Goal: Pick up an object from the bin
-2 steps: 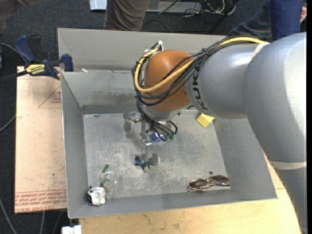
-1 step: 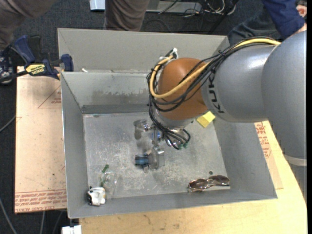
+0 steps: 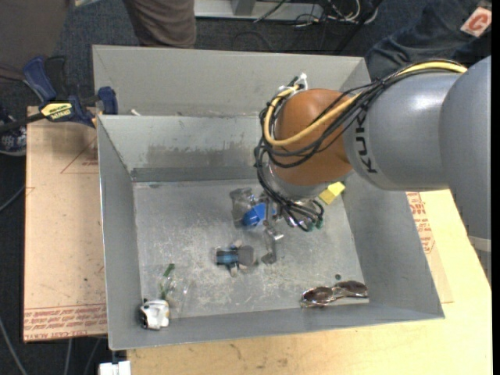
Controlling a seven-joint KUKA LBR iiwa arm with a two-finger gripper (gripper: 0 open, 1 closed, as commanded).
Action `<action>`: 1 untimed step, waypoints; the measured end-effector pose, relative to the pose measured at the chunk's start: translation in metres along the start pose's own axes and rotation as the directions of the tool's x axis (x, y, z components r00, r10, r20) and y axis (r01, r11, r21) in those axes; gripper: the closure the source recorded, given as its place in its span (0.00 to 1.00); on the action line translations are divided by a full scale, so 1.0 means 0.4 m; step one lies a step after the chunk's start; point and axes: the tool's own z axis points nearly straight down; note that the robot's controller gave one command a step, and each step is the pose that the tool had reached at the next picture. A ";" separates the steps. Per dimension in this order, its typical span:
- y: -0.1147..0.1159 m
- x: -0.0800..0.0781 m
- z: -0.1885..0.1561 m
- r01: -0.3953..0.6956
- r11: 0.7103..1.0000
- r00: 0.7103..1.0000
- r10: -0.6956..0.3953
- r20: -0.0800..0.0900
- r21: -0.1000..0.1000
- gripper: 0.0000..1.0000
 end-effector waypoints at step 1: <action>-0.033 -0.039 0.029 0.037 0.999 0.999 -0.037 0.008 0.007 0.00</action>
Offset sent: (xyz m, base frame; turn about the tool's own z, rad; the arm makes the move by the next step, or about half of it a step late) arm -0.0172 0.0450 -0.0239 -0.0610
